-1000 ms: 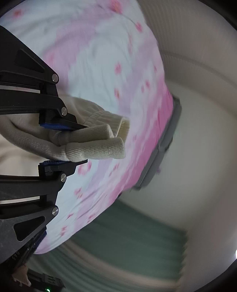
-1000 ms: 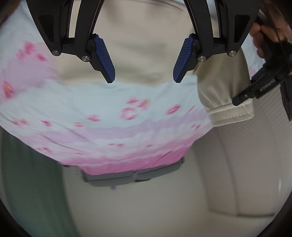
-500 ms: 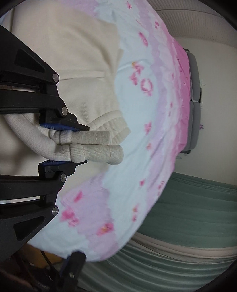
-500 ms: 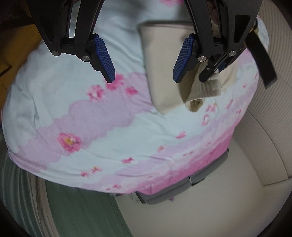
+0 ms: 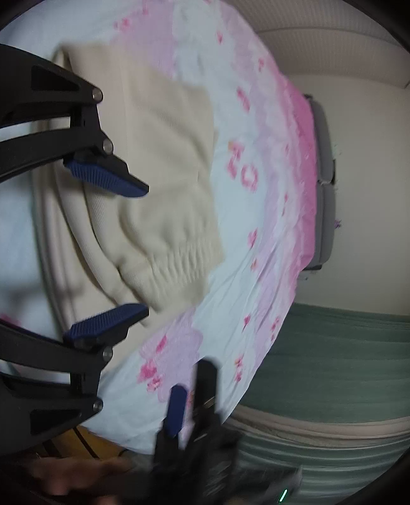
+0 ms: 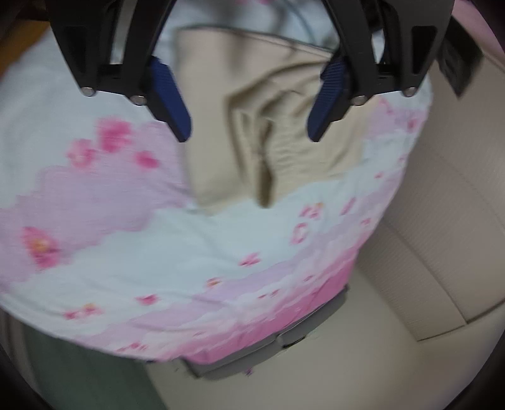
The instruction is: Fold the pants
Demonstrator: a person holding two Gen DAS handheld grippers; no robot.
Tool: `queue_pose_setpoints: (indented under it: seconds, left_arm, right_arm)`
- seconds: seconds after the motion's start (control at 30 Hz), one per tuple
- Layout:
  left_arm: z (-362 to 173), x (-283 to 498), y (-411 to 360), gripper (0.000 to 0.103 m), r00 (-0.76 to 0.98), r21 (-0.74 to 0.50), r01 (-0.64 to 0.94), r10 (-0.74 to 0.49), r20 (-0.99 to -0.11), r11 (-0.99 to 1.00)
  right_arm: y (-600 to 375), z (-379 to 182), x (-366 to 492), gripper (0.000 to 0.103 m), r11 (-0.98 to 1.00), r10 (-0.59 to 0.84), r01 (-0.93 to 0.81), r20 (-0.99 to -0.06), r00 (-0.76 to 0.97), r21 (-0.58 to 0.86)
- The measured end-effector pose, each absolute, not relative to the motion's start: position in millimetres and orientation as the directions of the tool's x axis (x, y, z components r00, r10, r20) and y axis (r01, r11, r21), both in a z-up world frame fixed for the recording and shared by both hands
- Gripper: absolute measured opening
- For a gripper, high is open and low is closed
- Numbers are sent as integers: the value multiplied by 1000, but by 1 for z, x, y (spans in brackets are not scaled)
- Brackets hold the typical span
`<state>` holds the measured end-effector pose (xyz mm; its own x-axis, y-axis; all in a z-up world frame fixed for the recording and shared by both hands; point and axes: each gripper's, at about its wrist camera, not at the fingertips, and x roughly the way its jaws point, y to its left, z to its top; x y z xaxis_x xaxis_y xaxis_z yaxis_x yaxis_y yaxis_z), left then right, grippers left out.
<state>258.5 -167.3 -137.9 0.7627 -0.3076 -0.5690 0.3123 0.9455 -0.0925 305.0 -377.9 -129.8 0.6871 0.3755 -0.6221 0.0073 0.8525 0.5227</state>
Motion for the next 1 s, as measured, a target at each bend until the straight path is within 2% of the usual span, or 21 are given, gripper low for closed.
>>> queue_pose_setpoints:
  seconds: [0.1,0.2,0.4,0.47,0.5,0.53,0.63,0.7,0.83,0.9,1.0]
  left_arm:
    - [-136,257,-136,73,777,-88,236,-243,-580,968]
    - [-139,269,-108,73,781,-114,151,-189,-595,982]
    - [-143,303,-82,73,757,-138,90,-158,-634,986]
    - [-147,310,-78,73,747,-143,82,-156,-646,986]
    - [-148,313,-77,73,743,-143,78,-153,-651,987]
    - [-149,316,-76,73,739,-145,74,-152,-656,987]
    - [-148,317,-69,73,736,-156,58,-148,-661,986]
    - [-144,315,-66,73,737,-170,53,-154,-658,984]
    - [-134,311,-66,73,736,-205,72,-190,-650,976]
    - [-131,309,-72,74,735,-204,91,-204,-646,975]
    - [-134,308,-87,75,728,-191,125,-221,-649,974]
  right_arm:
    - [-358,-138,336,80,850,424,-38,-640,640,526]
    - [-346,-160,365,81,856,434,-19,-696,572,517]
    - [-345,-211,399,81,740,596,49,-689,413,670]
    - [-339,-224,407,69,685,667,26,-641,381,728]
    - [-336,-227,410,41,671,684,19,-629,371,741]
    - [-334,-229,411,33,661,696,13,-620,362,750]
    - [-329,-209,400,27,678,683,-47,-605,409,734]
    - [-336,-183,383,26,659,692,-103,-547,471,745]
    - [-361,-148,347,26,662,659,-133,-488,572,738]
    - [-380,-153,334,25,671,627,-95,-495,601,735]
    - [-395,-184,328,26,693,579,5,-560,592,721]
